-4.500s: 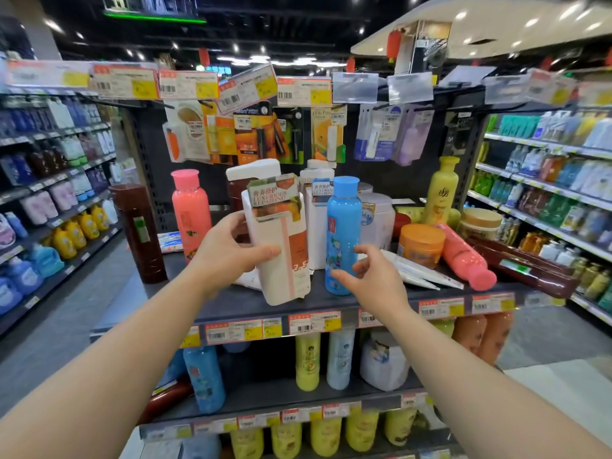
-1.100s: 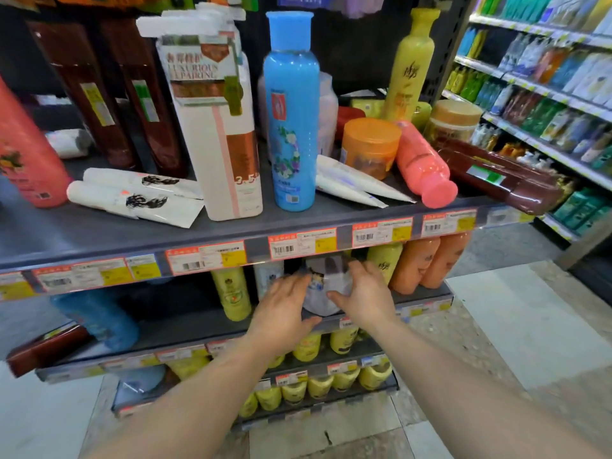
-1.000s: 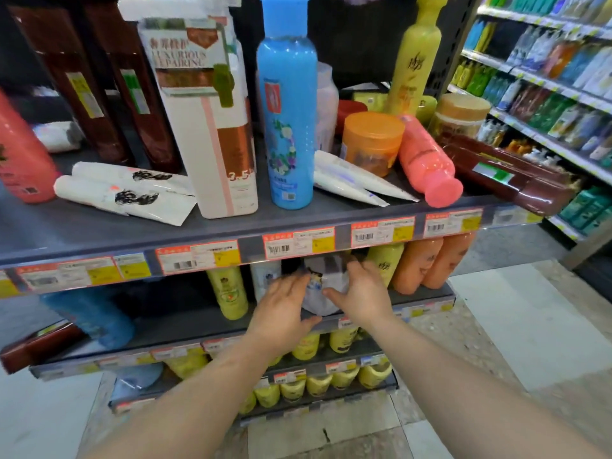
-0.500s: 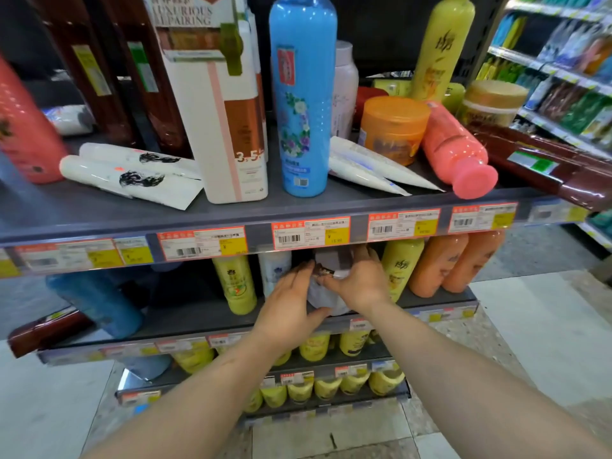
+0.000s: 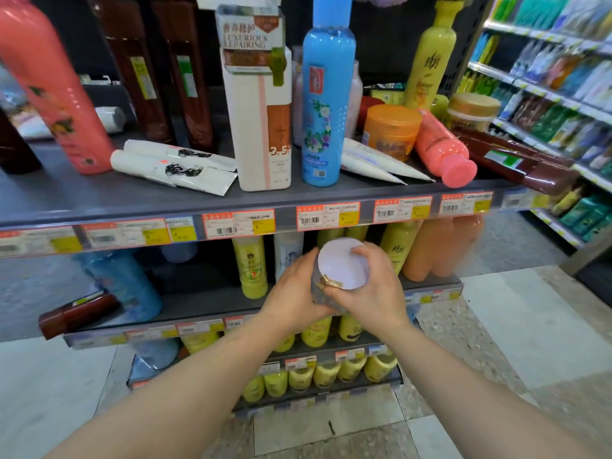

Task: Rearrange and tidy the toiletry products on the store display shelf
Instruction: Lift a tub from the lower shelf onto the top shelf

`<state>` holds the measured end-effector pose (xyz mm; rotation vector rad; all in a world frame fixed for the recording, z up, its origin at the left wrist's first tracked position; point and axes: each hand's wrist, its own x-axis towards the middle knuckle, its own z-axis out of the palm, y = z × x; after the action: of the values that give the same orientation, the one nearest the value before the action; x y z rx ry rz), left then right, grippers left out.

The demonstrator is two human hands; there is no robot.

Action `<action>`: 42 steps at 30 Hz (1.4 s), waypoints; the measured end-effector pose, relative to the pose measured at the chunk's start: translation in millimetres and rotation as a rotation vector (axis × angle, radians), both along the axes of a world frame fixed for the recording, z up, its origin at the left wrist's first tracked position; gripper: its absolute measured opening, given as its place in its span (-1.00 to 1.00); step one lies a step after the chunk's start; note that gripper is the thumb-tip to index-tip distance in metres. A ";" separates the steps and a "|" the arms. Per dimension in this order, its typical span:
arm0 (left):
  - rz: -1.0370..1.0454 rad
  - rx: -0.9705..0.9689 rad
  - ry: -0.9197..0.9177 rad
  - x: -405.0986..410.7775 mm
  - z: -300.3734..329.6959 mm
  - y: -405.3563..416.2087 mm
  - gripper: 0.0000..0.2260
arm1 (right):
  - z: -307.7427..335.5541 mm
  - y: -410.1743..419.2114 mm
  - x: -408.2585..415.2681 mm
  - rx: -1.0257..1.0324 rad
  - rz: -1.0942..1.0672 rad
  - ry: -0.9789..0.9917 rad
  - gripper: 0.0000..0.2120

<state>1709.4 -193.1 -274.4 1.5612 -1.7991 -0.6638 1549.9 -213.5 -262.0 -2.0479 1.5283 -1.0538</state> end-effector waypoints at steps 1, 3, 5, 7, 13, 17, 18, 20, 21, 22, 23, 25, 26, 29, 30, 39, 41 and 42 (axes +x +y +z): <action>-0.023 0.004 0.037 1.7 4.3 4.8 -0.09 | 5.6 9.9 3.2 0.002 -0.001 0.003 -0.29; -0.055 0.006 0.119 8.2 14.3 17.6 -0.11 | 18.7 28.8 11.4 0.011 -0.003 0.005 -0.27; -0.080 -0.021 0.193 20.2 26.1 32.7 -0.15 | 36.6 46.6 22.6 0.033 -0.001 0.003 -0.24; -0.106 -0.018 0.235 35.5 41.8 48.6 -0.13 | 58.6 63.1 37.3 0.065 0.007 -0.007 -0.21; -0.081 -0.092 0.293 92.0 114.3 95.5 -0.20 | 134.6 97.3 97.8 0.021 0.104 -0.084 -0.24; -0.060 -0.165 0.301 141.6 175.7 112.0 -0.32 | 192.5 99.9 140.6 0.012 0.216 -0.147 -0.14; -0.051 -0.200 0.288 153.6 190.3 113.8 -0.38 | 205.7 98.5 151.3 0.010 0.251 -0.168 -0.11; -0.013 -0.254 0.259 176.9 215.4 115.2 -0.46 | 227.7 94.0 172.8 0.000 0.318 -0.204 -0.06; -0.004 -0.281 0.244 187.5 225.0 114.5 -0.47 | 236.1 90.8 183.5 -0.004 0.347 -0.216 -0.02; -0.001 -0.301 0.232 198.6 231.6 113.1 -0.49 | 242.4 87.3 193.6 -0.007 0.371 -0.222 0.01; 0.012 -0.307 0.231 209.8 236.4 110.8 -0.51 | 246.5 83.4 203.3 -0.007 0.389 -0.220 0.05; 0.077 -0.311 0.236 233.0 242.8 105.5 -0.52 | 249.0 75.1 220.3 0.018 0.404 -0.211 0.09; 0.103 -0.312 0.245 244.2 244.6 102.7 -0.49 | 248.1 70.9 228.3 0.043 0.399 -0.202 0.10; 0.179 -0.270 0.256 272.8 243.1 93.6 -0.31 | 240.1 60.8 250.6 0.084 0.378 -0.154 0.00; 0.199 -0.256 0.249 280.9 241.3 90.3 -0.29 | 237.6 58.0 257.7 0.083 0.388 -0.148 -0.07; 0.207 -0.134 0.297 320.0 219.7 56.2 -0.23 | 217.0 31.1 299.7 0.096 0.449 -0.184 -0.36; 0.197 -0.095 0.279 324.3 219.4 47.9 -0.29 | 214.3 27.3 302.8 0.099 0.429 -0.195 -0.38; 0.190 -0.080 0.270 325.6 219.3 44.1 -0.30 | 213.7 26.2 303.5 0.101 0.416 -0.196 -0.39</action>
<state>2035.0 -149.0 -55.1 1.4881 -1.4426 -0.6674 1853.5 -187.3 -48.3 -2.0053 0.9808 -0.9560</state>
